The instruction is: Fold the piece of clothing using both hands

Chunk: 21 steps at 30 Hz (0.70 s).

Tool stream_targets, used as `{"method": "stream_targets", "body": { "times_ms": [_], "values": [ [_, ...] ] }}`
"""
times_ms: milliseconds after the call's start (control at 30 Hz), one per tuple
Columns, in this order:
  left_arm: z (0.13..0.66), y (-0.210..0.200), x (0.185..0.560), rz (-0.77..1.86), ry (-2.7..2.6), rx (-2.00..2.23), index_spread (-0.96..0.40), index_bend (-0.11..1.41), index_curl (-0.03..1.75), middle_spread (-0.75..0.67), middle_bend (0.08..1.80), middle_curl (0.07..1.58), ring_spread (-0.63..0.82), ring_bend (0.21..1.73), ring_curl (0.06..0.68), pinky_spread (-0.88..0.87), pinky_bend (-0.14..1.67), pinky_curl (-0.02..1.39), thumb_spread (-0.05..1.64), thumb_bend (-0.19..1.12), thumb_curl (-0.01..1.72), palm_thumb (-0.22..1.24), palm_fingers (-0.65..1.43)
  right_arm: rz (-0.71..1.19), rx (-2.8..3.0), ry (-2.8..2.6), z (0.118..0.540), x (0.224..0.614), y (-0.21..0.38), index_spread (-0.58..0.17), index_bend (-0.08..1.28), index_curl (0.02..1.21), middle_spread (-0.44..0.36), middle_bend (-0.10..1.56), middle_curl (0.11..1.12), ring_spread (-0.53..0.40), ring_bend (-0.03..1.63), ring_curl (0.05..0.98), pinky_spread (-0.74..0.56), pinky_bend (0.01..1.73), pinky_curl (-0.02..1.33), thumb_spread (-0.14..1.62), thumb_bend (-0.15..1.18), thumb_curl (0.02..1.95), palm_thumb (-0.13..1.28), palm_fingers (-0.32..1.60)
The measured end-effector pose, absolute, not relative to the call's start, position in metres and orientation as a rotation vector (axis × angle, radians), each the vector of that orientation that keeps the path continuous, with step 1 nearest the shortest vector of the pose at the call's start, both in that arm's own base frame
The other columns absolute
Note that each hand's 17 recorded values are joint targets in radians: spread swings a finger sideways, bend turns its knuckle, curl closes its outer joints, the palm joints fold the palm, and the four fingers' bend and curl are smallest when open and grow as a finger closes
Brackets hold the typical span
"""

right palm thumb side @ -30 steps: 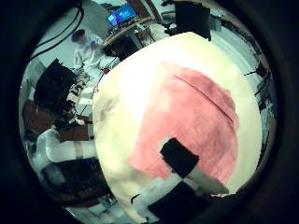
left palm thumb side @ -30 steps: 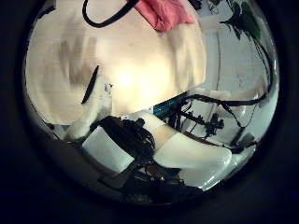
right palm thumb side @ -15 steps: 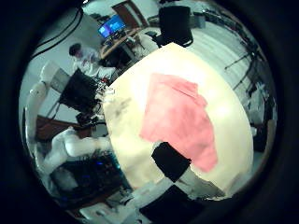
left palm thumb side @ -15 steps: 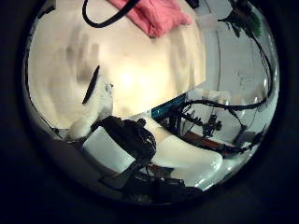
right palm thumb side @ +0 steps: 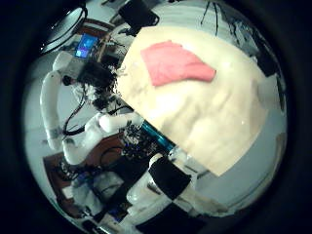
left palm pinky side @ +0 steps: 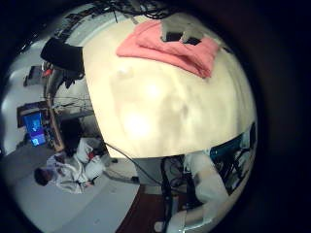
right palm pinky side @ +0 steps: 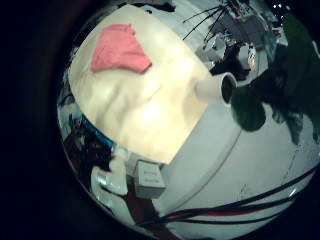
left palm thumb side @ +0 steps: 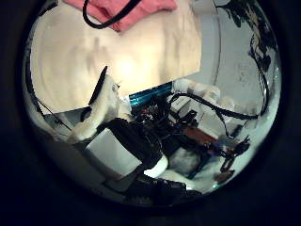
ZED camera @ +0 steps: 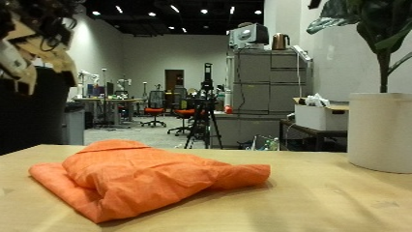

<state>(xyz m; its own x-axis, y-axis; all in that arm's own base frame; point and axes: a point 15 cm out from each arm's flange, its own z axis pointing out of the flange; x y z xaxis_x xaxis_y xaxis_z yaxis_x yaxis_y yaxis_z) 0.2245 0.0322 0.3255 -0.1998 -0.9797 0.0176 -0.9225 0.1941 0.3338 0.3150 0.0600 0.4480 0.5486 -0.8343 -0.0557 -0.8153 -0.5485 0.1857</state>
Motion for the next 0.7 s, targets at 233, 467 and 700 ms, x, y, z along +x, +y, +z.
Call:
{"method": "stream_targets", "body": {
  "times_ms": [233,467,700],
  "values": [
    [0.318,0.014,0.235,-0.422,-2.224,1.811,-0.03,0.17,0.33,0.09,0.2,0.36,0.27,0.43,0.193,0.22,0.24,0.29,1.22,-0.02,0.37,0.56,0.24,-0.27,2.576,-1.48,0.41,0.268,0.043,-0.336,0.18,0.3,0.14,0.19,0.31,0.277,0.28,0.236,0.42,0.34,0.31,1.2,-0.02,0.26,0.37,0.0],
    [0.3,0.019,0.245,-0.391,-2.232,1.824,-0.02,0.17,0.33,0.1,0.21,0.36,0.27,0.43,0.189,0.23,0.24,0.3,1.22,-0.01,0.36,0.58,0.25,-0.307,2.585,-1.577,0.369,0.257,0.055,-0.328,0.18,0.3,0.136,0.19,0.3,0.275,0.27,0.239,0.42,0.31,0.3,1.22,-0.01,0.25,0.38,0.04],
    [0.3,0.019,0.245,-0.36,-2.219,1.831,-0.02,0.16,0.33,0.07,0.2,0.37,0.28,0.43,0.189,0.23,0.24,0.3,1.23,-0.01,0.36,0.59,0.24,-0.314,2.583,-1.57,0.367,0.254,0.059,-0.327,0.18,0.3,0.135,0.19,0.3,0.274,0.26,0.243,0.42,0.28,0.3,1.22,-0.01,0.25,0.4,0.07]
  ]
}}
